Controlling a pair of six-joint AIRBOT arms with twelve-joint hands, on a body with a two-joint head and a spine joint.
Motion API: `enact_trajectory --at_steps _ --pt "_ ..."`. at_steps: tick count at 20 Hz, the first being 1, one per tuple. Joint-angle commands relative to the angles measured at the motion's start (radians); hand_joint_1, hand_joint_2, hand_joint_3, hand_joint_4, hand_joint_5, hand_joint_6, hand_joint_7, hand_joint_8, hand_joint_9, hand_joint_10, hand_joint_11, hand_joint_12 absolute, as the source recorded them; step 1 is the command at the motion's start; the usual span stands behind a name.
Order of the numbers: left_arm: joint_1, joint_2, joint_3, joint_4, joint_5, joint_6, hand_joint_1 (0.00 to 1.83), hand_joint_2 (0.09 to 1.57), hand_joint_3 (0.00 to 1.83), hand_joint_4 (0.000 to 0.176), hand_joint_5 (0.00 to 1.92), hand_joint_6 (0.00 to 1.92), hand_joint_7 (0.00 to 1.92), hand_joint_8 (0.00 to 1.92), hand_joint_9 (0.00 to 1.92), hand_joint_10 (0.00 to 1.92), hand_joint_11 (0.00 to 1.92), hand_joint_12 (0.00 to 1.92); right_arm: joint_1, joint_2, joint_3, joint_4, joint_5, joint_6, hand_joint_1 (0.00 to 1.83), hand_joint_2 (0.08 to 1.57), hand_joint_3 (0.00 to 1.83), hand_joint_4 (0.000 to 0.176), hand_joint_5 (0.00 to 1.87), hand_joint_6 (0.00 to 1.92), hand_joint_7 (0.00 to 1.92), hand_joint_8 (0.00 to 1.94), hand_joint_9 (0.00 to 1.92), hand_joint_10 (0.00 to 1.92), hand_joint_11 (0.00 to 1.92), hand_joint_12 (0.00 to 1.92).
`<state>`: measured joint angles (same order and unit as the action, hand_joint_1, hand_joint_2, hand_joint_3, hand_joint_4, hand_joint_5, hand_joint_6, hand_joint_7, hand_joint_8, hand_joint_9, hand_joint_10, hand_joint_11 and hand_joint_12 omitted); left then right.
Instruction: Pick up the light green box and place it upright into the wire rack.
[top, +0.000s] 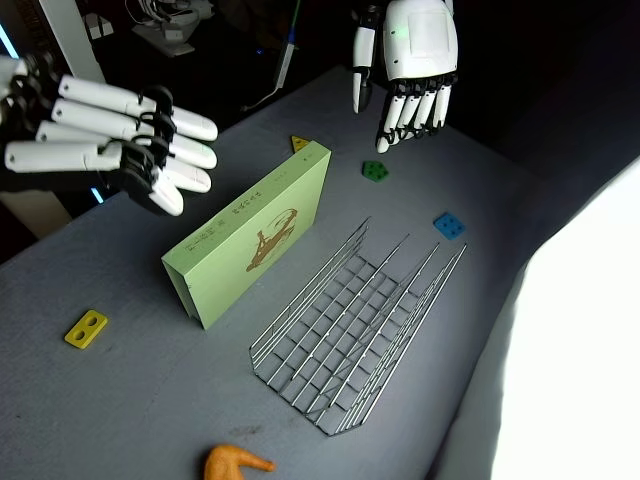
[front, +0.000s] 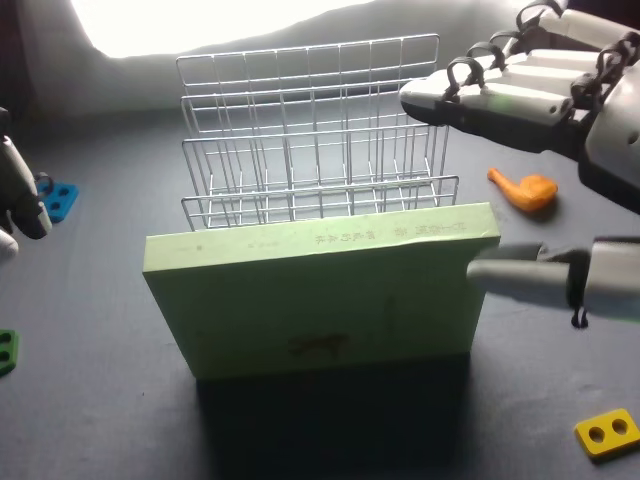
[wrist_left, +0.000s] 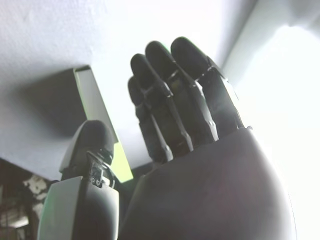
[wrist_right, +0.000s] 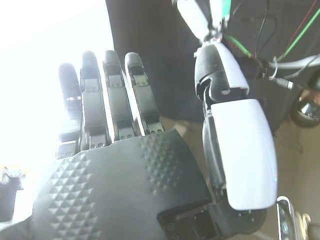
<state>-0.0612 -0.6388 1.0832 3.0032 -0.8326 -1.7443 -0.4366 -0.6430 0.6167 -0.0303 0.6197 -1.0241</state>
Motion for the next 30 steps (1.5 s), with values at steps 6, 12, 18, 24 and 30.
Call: enact_trajectory --at_steps 6,12,18,24,30 --pt "0.004 0.003 0.005 0.009 0.071 0.003 0.47 1.36 0.00 0.000 0.70 0.00 0.85 0.00 0.66 0.64 0.37 1.40 0.031 -0.078 0.029 0.001 0.020 0.001 0.82 0.96 0.00 0.000 0.02 0.00 0.12 0.00 0.12 0.00 0.00 0.55" --pt "0.016 0.003 -0.001 0.009 0.069 -0.006 0.43 1.37 0.00 0.000 0.69 0.00 0.82 0.00 0.74 0.35 0.35 1.36 0.134 -0.197 0.085 0.084 -0.150 0.000 0.87 0.91 0.00 0.000 0.00 0.00 0.00 0.00 0.00 0.00 0.00 0.03" --pt "0.018 0.003 -0.007 0.009 0.069 -0.007 0.43 1.39 0.00 0.000 0.70 0.00 0.84 0.00 0.63 0.65 0.29 1.53 0.176 -0.316 0.180 0.193 -0.271 0.000 0.95 0.90 0.00 0.006 0.00 0.00 0.00 0.00 0.00 0.00 0.00 0.00" --pt "0.018 0.003 -0.010 0.009 0.069 -0.007 0.45 1.39 0.00 0.000 0.71 0.00 0.84 0.00 0.58 0.74 0.28 1.57 0.200 -0.389 0.251 0.285 -0.326 -0.001 1.02 0.92 0.01 0.003 0.00 0.00 0.00 0.00 0.00 0.00 0.00 0.00" --pt "0.018 0.003 -0.014 0.009 0.069 -0.007 0.47 1.39 0.00 0.000 0.72 0.01 0.86 0.01 0.62 0.71 0.33 1.53 0.192 -0.432 0.293 0.338 -0.357 -0.001 1.01 0.93 0.01 0.014 0.00 0.00 0.04 0.01 0.04 0.02 0.02 0.01"
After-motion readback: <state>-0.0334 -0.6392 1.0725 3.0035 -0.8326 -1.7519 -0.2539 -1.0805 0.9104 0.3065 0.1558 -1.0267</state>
